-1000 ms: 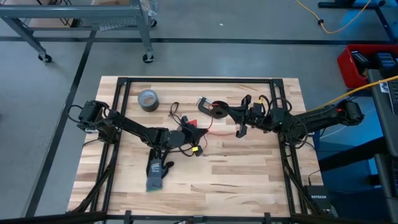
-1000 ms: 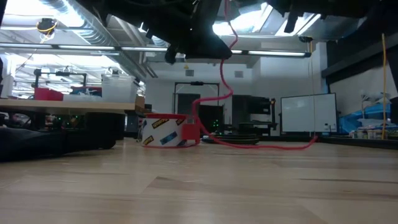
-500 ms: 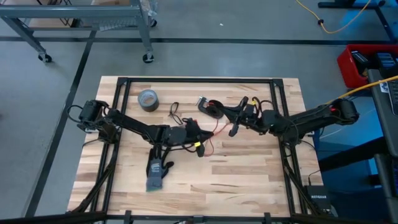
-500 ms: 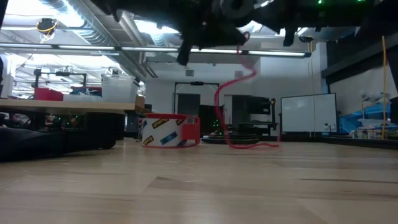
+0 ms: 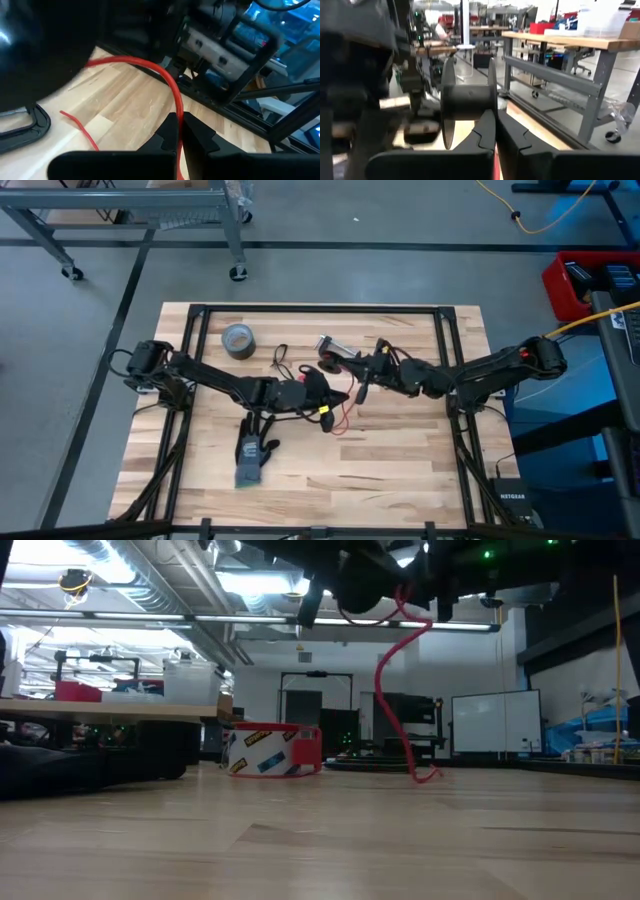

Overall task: Coil cords
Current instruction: Coil the red wire onto the spool

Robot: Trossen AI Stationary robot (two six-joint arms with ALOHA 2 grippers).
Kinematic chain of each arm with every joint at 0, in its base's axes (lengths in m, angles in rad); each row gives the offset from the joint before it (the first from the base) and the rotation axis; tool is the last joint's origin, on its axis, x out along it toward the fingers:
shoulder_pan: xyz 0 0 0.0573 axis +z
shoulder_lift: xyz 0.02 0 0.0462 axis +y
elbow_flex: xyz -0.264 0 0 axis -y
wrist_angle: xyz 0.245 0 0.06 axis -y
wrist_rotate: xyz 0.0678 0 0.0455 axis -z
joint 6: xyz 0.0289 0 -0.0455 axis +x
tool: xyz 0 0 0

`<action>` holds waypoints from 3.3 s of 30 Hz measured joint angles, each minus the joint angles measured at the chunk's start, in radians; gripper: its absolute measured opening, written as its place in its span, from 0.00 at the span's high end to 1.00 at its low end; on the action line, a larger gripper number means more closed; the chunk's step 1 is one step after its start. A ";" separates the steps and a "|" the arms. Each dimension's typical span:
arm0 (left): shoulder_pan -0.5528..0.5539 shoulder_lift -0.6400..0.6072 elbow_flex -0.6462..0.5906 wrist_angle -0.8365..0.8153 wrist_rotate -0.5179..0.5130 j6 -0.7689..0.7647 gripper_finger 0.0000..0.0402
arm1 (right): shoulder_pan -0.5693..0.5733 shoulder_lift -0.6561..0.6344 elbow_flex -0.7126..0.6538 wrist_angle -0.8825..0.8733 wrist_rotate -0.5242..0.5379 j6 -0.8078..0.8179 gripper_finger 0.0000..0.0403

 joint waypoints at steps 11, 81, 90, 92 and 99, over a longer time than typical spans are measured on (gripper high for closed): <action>-0.002 -0.010 0.008 -0.020 -0.001 0.000 1.00 | 0.000 0.000 0.000 -0.129 0.000 0.000 0.99; -0.027 -0.048 -0.021 -0.117 -0.220 0.001 1.00 | -0.001 -0.269 -0.003 -0.093 -0.181 0.109 0.99; -0.010 -0.026 -0.021 -0.094 -0.172 0.025 0.93 | -0.001 -0.269 -0.003 -0.095 -0.166 0.102 0.99; -0.010 -0.025 -0.022 -0.102 -0.155 0.038 0.89 | -0.001 -0.270 -0.001 -0.086 -0.165 0.089 0.99; -0.013 -0.024 -0.022 -0.133 -0.104 0.045 0.80 | -0.001 -0.270 0.000 -0.084 -0.165 0.082 0.99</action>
